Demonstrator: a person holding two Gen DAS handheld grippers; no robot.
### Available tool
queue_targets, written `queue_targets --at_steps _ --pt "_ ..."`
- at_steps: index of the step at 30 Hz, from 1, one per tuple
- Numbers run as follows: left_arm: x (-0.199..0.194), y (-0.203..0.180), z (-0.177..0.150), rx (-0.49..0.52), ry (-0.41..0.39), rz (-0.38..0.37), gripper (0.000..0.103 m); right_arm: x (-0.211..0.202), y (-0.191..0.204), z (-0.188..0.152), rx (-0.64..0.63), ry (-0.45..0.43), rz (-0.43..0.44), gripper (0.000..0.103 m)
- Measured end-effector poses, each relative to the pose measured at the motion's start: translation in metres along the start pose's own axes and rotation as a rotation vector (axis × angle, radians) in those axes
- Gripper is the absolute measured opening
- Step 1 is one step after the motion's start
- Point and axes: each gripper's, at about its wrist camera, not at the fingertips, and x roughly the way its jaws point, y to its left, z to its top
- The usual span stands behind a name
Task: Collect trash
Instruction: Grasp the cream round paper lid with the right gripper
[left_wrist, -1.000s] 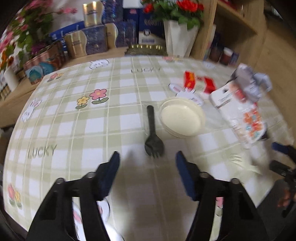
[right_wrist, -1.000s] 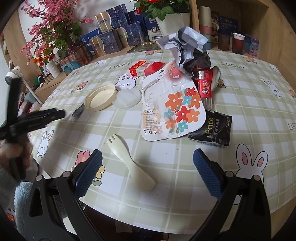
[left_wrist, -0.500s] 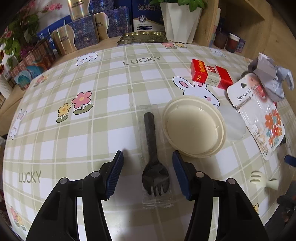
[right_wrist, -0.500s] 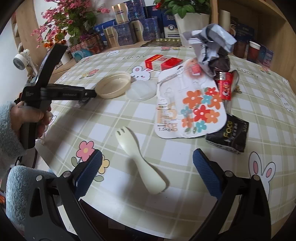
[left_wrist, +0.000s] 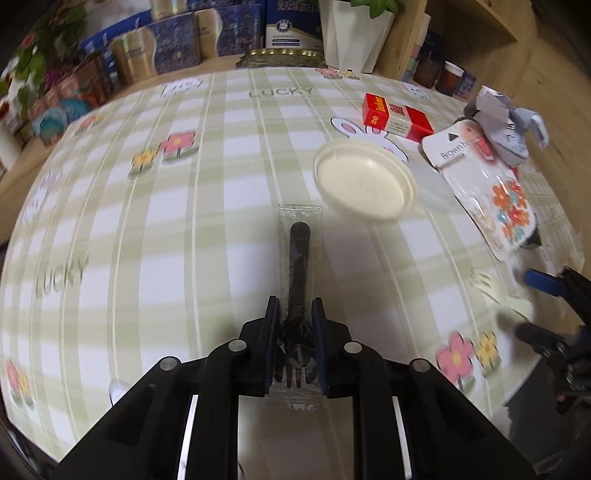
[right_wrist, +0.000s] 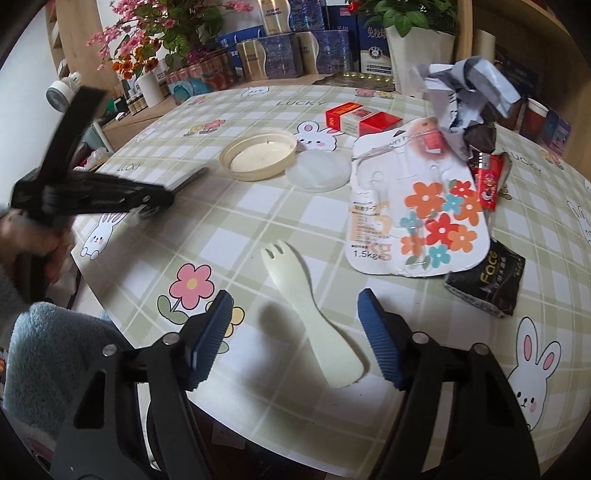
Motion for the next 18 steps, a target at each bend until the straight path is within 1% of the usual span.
queue_targets --at_steps 5,8,9,10,11,12,14,16,18 --pt "-0.013 0.004 -0.025 -0.073 -0.022 -0.025 0.017 0.005 -0.001 0.004 0.026 0.008 0.019 0.070" --pt "-0.016 0.007 -0.029 -0.112 -0.047 -0.034 0.017 0.010 -0.001 0.018 0.046 0.016 0.039 0.070" --pt "-0.016 0.008 -0.029 -0.126 -0.051 -0.035 0.016 0.012 0.000 0.024 0.044 0.016 0.043 0.072" --pt "-0.017 0.009 -0.030 -0.144 -0.056 -0.032 0.014 0.015 0.003 0.034 0.033 0.017 0.052 0.083" --pt "-0.017 0.009 -0.030 -0.154 -0.061 -0.027 0.013 0.017 0.006 0.040 0.020 0.016 0.060 0.096" --pt "-0.018 0.009 -0.031 -0.157 -0.065 -0.021 0.012 0.019 0.009 0.047 0.001 0.015 0.067 0.098" --pt "-0.024 0.011 -0.032 -0.168 -0.089 -0.009 0.010 0.029 0.019 0.066 -0.060 0.032 0.071 0.097" --pt "-0.033 0.021 -0.036 -0.210 -0.111 -0.021 0.010 0.041 0.026 0.083 -0.101 0.047 0.059 0.097" --pt "-0.043 0.033 -0.041 -0.262 -0.135 -0.033 0.010 0.053 0.029 0.098 -0.117 0.058 0.059 0.097"
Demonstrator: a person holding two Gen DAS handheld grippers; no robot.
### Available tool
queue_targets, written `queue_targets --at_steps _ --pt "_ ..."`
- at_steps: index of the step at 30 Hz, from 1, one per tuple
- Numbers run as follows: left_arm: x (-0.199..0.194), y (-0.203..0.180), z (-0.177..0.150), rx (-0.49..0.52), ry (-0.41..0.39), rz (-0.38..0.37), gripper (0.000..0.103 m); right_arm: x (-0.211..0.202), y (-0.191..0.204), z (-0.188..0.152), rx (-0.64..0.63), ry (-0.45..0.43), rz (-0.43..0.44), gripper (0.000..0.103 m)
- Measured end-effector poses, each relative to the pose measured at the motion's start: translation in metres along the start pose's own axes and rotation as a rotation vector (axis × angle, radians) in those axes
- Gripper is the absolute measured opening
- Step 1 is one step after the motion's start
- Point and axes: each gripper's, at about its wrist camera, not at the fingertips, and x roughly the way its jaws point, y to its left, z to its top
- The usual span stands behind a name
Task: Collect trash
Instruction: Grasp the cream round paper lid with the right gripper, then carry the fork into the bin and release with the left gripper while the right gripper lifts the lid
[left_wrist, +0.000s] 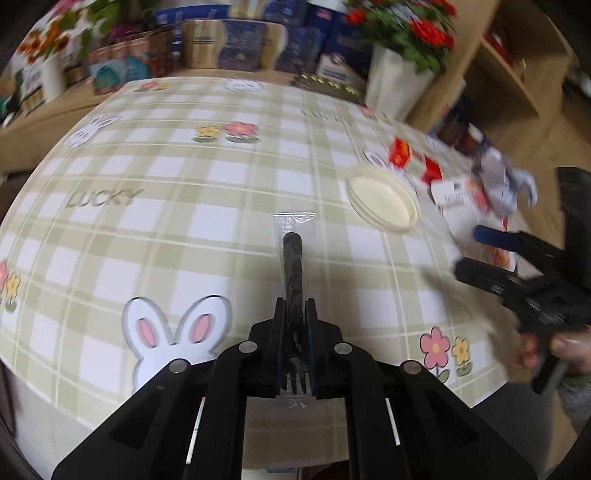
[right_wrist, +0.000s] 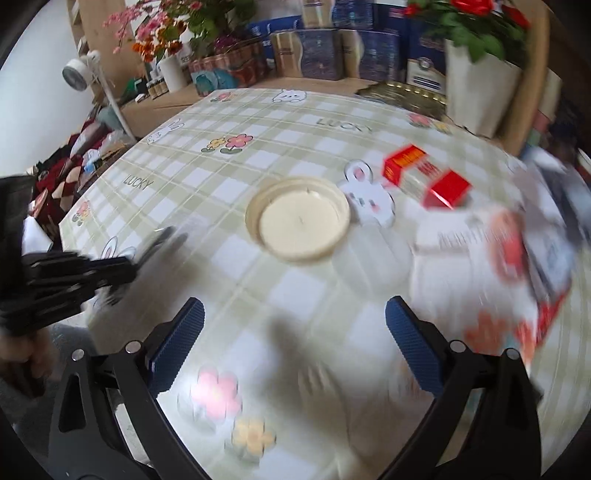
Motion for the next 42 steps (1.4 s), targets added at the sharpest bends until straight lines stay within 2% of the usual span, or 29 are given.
queue_targets --at_steps 3,6,8,11,14,16,19,22,23,25,30,34,37,42 --pt "-0.013 0.012 0.001 -0.048 -0.036 -0.003 0.010 0.027 0.002 0.027 -0.028 0.039 -0.011 0.097" --pt "-0.026 0.019 0.003 -0.074 -0.073 -0.010 0.010 0.051 0.006 0.044 -0.054 0.088 0.004 0.097" --pt "-0.033 0.021 0.003 -0.081 -0.089 -0.017 0.010 0.067 0.009 0.052 -0.071 0.132 -0.015 0.098" --pt "-0.040 0.023 0.004 -0.092 -0.109 -0.030 0.010 0.079 0.012 0.061 -0.089 0.138 -0.056 0.097" --pt "-0.041 0.026 0.003 -0.106 -0.116 -0.042 0.010 0.089 0.006 0.071 -0.050 0.151 -0.087 0.097" --pt "-0.043 0.027 0.001 -0.114 -0.123 -0.052 0.010 0.091 0.004 0.074 -0.030 0.140 -0.095 0.097" --pt "-0.046 0.027 0.000 -0.118 -0.130 -0.059 0.010 0.100 0.001 0.075 -0.011 0.173 -0.092 0.098" --pt "-0.050 0.027 -0.002 -0.123 -0.135 -0.070 0.010 0.099 0.005 0.075 -0.040 0.174 -0.094 0.095" --pt "-0.051 0.027 -0.002 -0.125 -0.137 -0.073 0.010 0.096 0.006 0.073 -0.041 0.167 -0.084 0.088" --pt "-0.055 0.025 -0.003 -0.128 -0.142 -0.084 0.010 0.088 0.008 0.071 -0.044 0.151 -0.081 0.086" --pt "-0.064 0.017 -0.008 -0.115 -0.143 -0.097 0.010 0.047 0.018 0.058 -0.036 0.045 -0.051 0.086" --pt "-0.071 0.006 -0.015 -0.098 -0.136 -0.118 0.010 0.003 0.016 0.039 0.043 -0.050 0.018 0.086" --pt "-0.078 -0.006 -0.021 -0.078 -0.132 -0.137 0.010 -0.033 0.014 0.014 0.089 -0.106 0.029 0.086" --pt "-0.085 -0.030 -0.037 -0.025 -0.105 -0.176 0.010 -0.076 0.004 -0.031 0.181 -0.150 0.027 0.086"
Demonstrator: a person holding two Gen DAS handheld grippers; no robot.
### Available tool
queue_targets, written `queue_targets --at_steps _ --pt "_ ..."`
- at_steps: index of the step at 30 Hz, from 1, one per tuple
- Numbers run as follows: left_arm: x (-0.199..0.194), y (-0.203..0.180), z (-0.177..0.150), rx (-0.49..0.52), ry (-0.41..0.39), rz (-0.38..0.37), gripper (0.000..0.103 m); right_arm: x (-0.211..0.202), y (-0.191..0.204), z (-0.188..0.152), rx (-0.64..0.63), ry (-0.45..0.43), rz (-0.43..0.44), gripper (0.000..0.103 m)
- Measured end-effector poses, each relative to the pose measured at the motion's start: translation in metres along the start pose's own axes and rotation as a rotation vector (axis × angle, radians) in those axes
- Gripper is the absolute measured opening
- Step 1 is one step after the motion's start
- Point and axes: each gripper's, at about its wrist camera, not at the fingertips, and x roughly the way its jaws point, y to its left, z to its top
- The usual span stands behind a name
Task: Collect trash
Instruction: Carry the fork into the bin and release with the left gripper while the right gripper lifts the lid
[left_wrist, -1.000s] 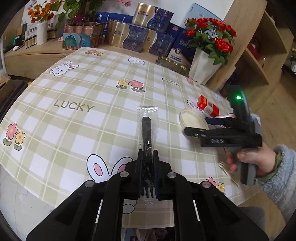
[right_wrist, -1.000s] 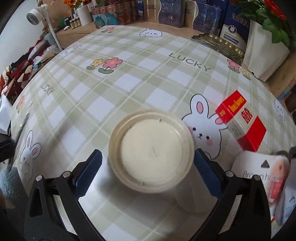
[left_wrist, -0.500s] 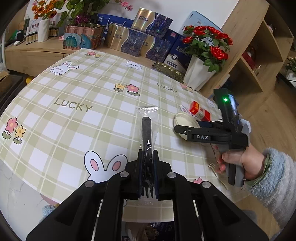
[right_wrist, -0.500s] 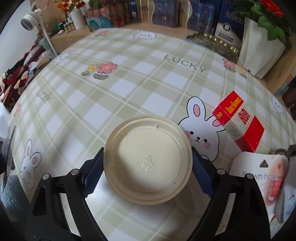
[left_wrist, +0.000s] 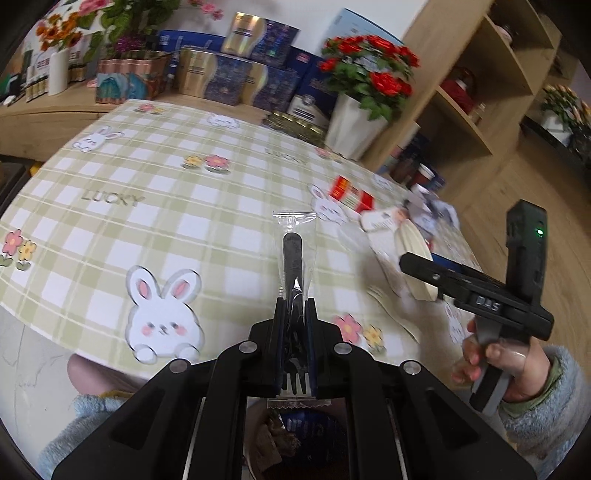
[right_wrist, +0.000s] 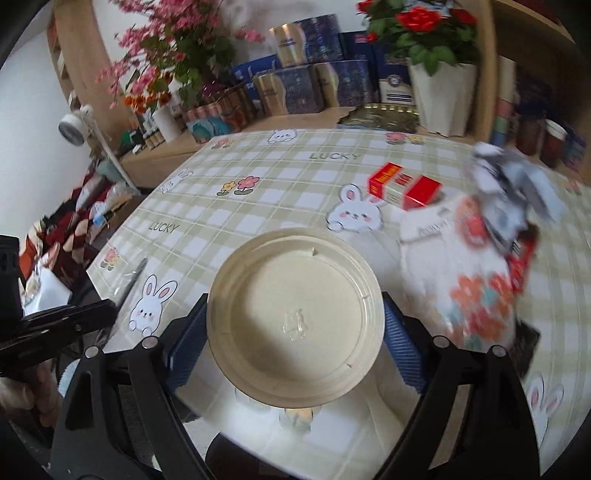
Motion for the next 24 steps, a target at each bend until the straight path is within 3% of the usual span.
queue_targets --at_steps 12,24 --pt "-0.003 -0.060 -0.069 0.144 0.140 -0.077 0.010 -0.082 -0.011 -0.093 0.076 -0.051 -0.027 0.086" --pt "0.006 -0.082 -0.129 0.209 0.270 -0.066 0.010 -0.109 -0.015 -0.146 0.148 -0.099 0.012 0.086"
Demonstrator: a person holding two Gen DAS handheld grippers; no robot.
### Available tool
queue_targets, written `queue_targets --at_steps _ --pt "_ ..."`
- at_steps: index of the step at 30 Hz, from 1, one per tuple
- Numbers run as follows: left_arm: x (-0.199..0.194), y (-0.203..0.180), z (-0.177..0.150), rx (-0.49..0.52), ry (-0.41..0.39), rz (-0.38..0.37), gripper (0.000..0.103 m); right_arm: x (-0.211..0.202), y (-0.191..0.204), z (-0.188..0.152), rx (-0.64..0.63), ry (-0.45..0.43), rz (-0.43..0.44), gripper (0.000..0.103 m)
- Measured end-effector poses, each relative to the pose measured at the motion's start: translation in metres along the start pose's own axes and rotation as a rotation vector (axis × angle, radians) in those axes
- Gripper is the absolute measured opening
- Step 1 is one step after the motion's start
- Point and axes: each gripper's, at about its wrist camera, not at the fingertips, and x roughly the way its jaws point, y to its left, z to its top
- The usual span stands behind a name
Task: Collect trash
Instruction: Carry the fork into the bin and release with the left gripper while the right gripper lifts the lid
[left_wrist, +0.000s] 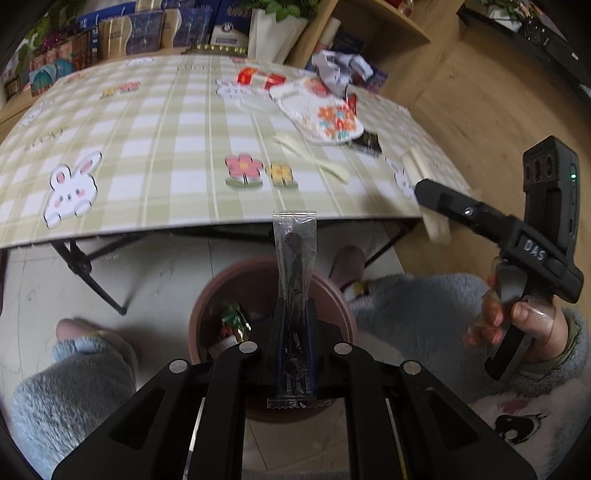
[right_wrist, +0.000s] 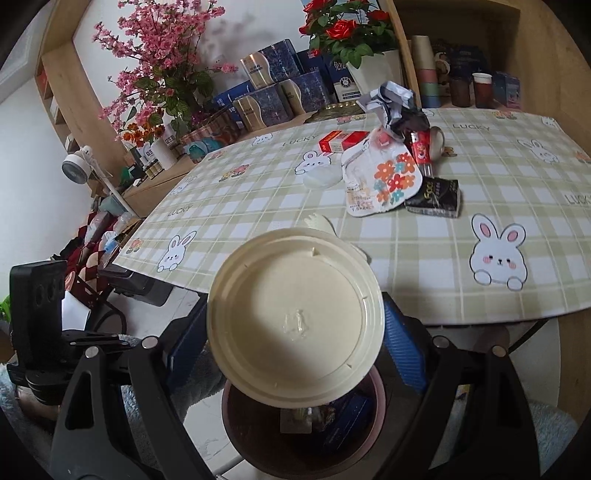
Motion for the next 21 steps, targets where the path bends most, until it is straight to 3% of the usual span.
queue_targets --at_steps 7,18,20,21 --pt "0.019 -0.003 -0.004 -0.015 0.066 0.007 0.010 -0.005 -0.007 -0.009 0.026 0.006 0.012 0.086" --pt "0.027 -0.004 -0.002 0.000 0.080 0.014 0.011 -0.003 -0.008 -0.014 0.039 0.019 0.025 0.086" --pt "0.026 -0.004 -0.002 0.002 0.068 0.013 0.018 -0.001 -0.006 -0.014 0.041 0.022 0.028 0.086" --pt "0.022 -0.004 -0.002 0.001 0.055 0.003 0.031 0.000 -0.006 -0.014 0.038 0.023 0.029 0.086"
